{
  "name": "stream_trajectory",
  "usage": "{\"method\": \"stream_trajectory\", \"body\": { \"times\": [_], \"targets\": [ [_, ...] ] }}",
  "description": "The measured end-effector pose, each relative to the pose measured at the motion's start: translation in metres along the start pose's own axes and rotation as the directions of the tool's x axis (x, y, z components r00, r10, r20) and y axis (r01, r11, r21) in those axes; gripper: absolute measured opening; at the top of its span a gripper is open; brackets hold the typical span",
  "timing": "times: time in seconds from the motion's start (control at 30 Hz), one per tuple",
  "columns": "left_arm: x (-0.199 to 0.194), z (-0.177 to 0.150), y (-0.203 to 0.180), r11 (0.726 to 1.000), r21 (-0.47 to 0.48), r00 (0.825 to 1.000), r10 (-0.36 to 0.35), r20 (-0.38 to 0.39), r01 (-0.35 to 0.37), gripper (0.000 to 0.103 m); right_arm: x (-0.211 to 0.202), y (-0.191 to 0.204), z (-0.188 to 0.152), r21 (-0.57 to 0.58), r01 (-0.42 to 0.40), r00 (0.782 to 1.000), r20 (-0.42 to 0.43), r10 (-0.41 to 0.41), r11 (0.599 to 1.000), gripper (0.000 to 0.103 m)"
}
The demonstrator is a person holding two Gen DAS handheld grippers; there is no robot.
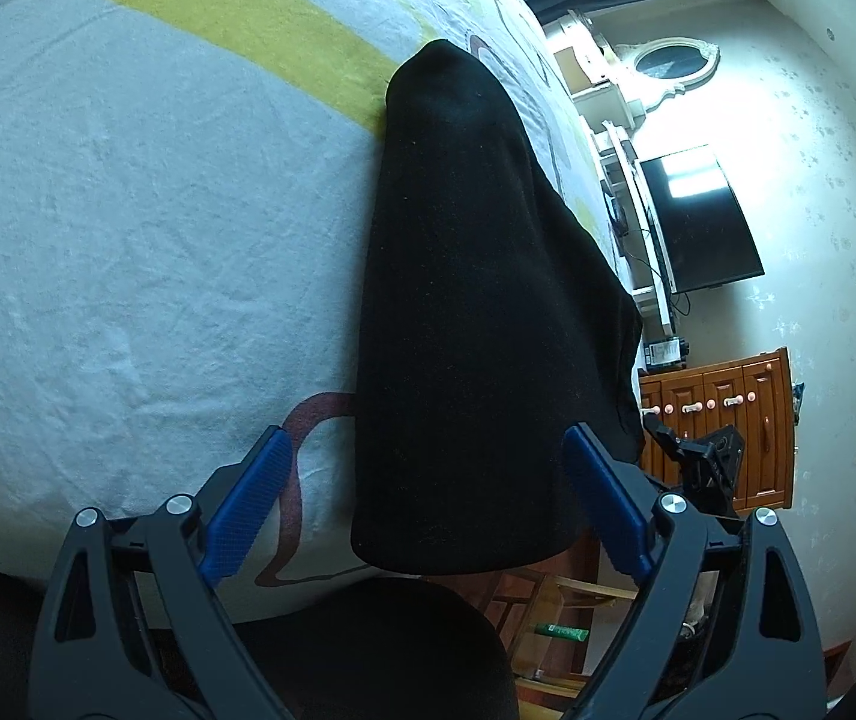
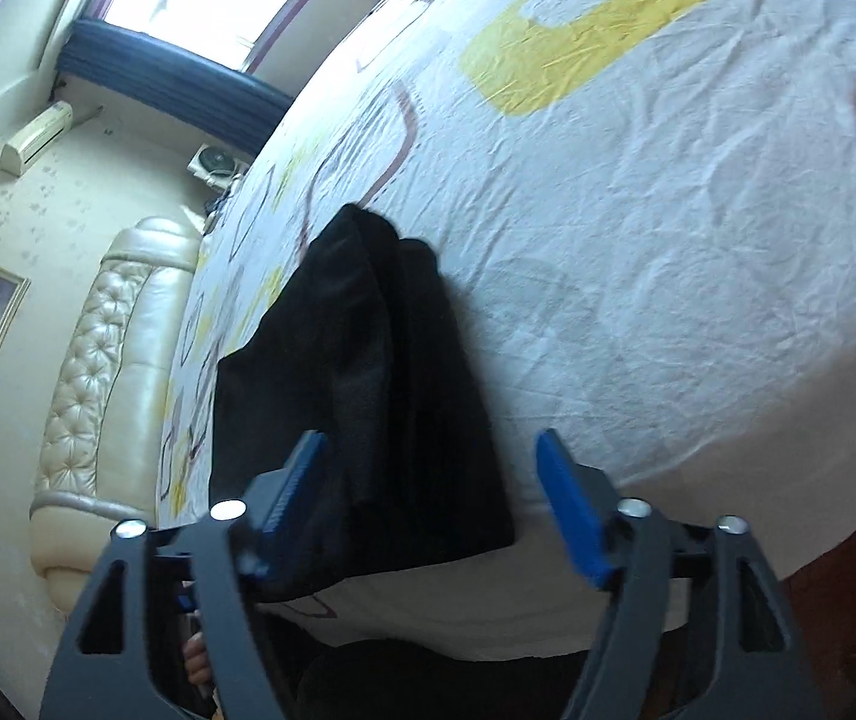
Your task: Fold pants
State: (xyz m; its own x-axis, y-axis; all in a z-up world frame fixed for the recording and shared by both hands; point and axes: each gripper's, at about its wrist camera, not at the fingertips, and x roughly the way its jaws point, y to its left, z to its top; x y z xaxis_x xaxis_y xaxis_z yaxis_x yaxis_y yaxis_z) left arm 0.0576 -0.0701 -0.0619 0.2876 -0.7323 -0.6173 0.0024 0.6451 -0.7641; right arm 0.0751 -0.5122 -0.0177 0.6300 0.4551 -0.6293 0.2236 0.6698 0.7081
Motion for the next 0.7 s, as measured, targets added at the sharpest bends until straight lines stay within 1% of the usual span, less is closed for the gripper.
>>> {"method": "stream_trajectory", "body": {
  "times": [0.03, 0.07, 0.17, 0.23, 0.33, 0.37, 0.43, 0.6, 0.67, 0.7],
  "targets": [
    [0.001, 0.000, 0.001, 1.000, -0.008, 1.000, -0.006, 0.003, 0.007, 0.094, -0.002, -0.006, -0.001, 0.018, -0.022, 1.000, 0.010, 0.022, 1.000, 0.076],
    [0.001, 0.001, 0.001, 1.000, -0.016, 1.000, -0.016, 0.007, 0.017, 0.095, -0.002, -0.013, -0.001, 0.050, -0.070, 0.998, 0.000, 0.070, 0.996, 0.076],
    [0.000, 0.000, -0.001, 0.999, -0.030, 0.999, -0.029, 0.023, 0.030, 0.096, 0.006, -0.030, -0.010, 0.142, -0.195, 0.979, -0.040, 0.202, 0.971, 0.077],
    [0.000, -0.001, -0.002, 0.998, -0.033, 0.999, -0.044, 0.030, 0.045, 0.096, 0.015, -0.035, -0.015, 0.168, -0.232, 0.967, -0.069, 0.247, 0.958, 0.077],
    [0.004, -0.002, -0.003, 0.993, -0.060, 0.995, -0.102, 0.017, 0.103, 0.096, 0.024, -0.037, -0.022, 0.200, -0.299, 0.944, -0.081, 0.320, 0.933, 0.079],
    [0.006, -0.002, -0.004, 0.991, -0.067, 0.993, -0.114, 0.013, 0.115, 0.096, 0.026, -0.035, -0.022, 0.208, -0.307, 0.941, -0.082, 0.329, 0.929, 0.081],
    [0.009, -0.001, -0.005, 0.991, -0.072, 0.994, -0.110, 0.016, 0.110, 0.096, 0.026, -0.032, -0.022, 0.204, -0.314, 0.939, -0.079, 0.335, 0.927, 0.083],
    [0.010, -0.001, -0.007, 0.988, -0.081, 0.991, -0.131, 0.022, 0.132, 0.096, 0.025, -0.034, -0.019, 0.223, -0.334, 0.929, -0.083, 0.360, 0.916, 0.083],
    [0.011, -0.001, -0.007, 0.987, -0.081, 0.991, -0.136, 0.019, 0.137, 0.096, 0.024, -0.033, -0.020, 0.215, -0.328, 0.931, -0.092, 0.354, 0.920, 0.083],
    [0.012, -0.001, -0.008, 0.988, -0.077, 0.991, -0.130, 0.018, 0.131, 0.096, 0.024, -0.032, -0.017, 0.200, -0.316, 0.936, -0.098, 0.339, 0.928, 0.083]
  ]
}}
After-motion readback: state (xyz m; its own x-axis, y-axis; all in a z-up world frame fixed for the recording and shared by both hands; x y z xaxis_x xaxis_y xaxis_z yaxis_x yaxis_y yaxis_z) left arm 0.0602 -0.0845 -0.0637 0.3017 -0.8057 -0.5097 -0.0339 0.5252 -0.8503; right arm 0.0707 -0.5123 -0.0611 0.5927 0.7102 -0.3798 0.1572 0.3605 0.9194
